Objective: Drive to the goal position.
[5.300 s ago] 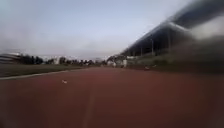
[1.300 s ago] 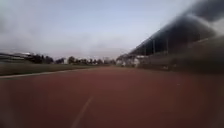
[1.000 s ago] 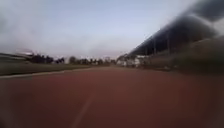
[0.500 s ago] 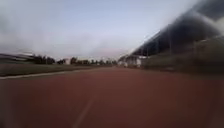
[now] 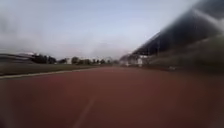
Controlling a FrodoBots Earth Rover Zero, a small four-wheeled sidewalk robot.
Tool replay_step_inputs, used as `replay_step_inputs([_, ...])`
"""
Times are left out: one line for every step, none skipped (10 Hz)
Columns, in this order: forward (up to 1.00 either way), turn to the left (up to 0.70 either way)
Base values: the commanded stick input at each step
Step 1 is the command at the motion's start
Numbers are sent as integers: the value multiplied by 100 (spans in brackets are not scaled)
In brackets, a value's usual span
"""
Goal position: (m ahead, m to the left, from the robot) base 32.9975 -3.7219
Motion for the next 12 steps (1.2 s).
replay_step_inputs([70,0])
replay_step_inputs([70,0])
replay_step_inputs([70,0])
replay_step_inputs([70,0])
replay_step_inputs([70,0])
replay_step_inputs([70,0])
replay_step_inputs([70,0])
replay_step_inputs([70,0])
replay_step_inputs([70,0])
replay_step_inputs([70,0])
replay_step_inputs([70,0])
replay_step_inputs([70,0])
